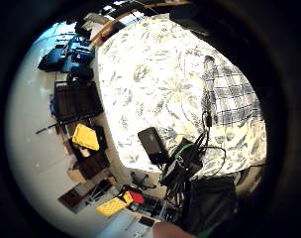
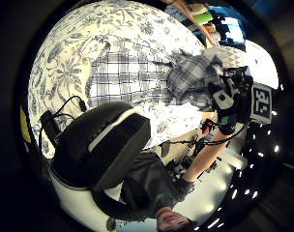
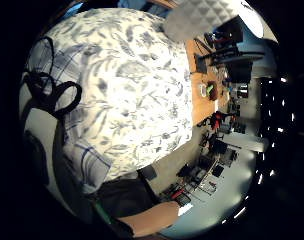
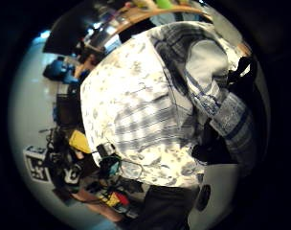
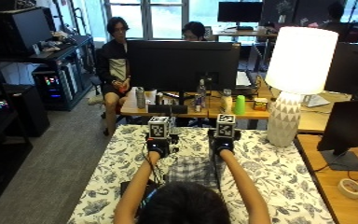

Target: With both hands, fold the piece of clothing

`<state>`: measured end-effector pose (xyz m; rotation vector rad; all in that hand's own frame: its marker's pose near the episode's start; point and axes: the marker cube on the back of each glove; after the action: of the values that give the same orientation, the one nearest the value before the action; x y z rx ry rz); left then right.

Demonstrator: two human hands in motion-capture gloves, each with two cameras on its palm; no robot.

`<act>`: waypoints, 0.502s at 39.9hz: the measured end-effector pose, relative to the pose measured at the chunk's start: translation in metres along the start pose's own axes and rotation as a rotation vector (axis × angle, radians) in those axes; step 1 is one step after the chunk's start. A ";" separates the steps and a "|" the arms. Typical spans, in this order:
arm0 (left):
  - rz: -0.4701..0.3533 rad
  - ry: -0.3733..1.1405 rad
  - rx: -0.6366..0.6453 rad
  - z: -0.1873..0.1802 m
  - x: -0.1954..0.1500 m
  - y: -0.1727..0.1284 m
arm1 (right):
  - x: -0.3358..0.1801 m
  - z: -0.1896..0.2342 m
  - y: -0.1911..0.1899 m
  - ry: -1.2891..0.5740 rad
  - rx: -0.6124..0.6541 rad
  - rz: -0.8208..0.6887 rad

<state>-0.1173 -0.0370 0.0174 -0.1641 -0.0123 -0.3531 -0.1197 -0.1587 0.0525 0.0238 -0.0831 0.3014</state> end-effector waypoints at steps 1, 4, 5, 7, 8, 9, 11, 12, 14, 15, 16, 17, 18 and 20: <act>0.008 0.014 0.002 0.002 -0.006 -0.008 | -0.020 -0.006 0.004 0.009 0.000 -0.026; 0.009 0.037 -0.007 0.003 -0.021 -0.010 | -0.075 -0.021 0.028 0.038 -0.020 -0.118; 0.001 0.039 -0.003 0.001 -0.024 -0.006 | -0.090 -0.026 0.039 0.043 -0.027 -0.150; -0.018 0.041 0.008 -0.001 -0.030 0.003 | -0.115 -0.032 0.059 0.050 -0.034 -0.201; -0.027 0.043 0.012 -0.002 -0.033 0.006 | -0.126 -0.032 0.065 0.054 -0.044 -0.216; -0.034 0.047 0.013 -0.002 -0.036 0.008 | -0.136 -0.030 0.070 0.059 -0.059 -0.228; -0.046 0.056 0.011 0.000 -0.043 0.012 | -0.160 -0.019 0.076 0.057 -0.083 -0.253; -0.054 0.062 0.009 0.000 -0.047 0.015 | -0.175 -0.012 0.079 0.049 -0.094 -0.271; -0.092 0.075 -0.022 -0.001 -0.055 0.026 | -0.203 0.006 0.086 0.025 -0.130 -0.312; -0.123 0.082 -0.059 -0.001 -0.058 0.034 | -0.215 0.015 0.090 0.009 -0.153 -0.332; -0.153 0.087 -0.099 -0.002 -0.062 0.041 | -0.225 0.024 0.094 -0.009 -0.183 -0.351; -0.169 0.089 -0.114 -0.002 -0.065 0.047 | -0.232 0.032 0.098 -0.024 -0.232 -0.365; -0.166 0.086 -0.090 -0.003 -0.068 0.050 | -0.236 0.040 0.103 -0.033 -0.305 -0.369; -0.134 0.073 0.008 -0.005 -0.074 0.052 | -0.239 0.051 0.112 -0.051 -0.452 -0.351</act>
<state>-0.1691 0.0356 0.0011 -0.1423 0.0473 -0.4927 -0.3844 -0.1240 0.0842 -0.3988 -0.1932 -0.0734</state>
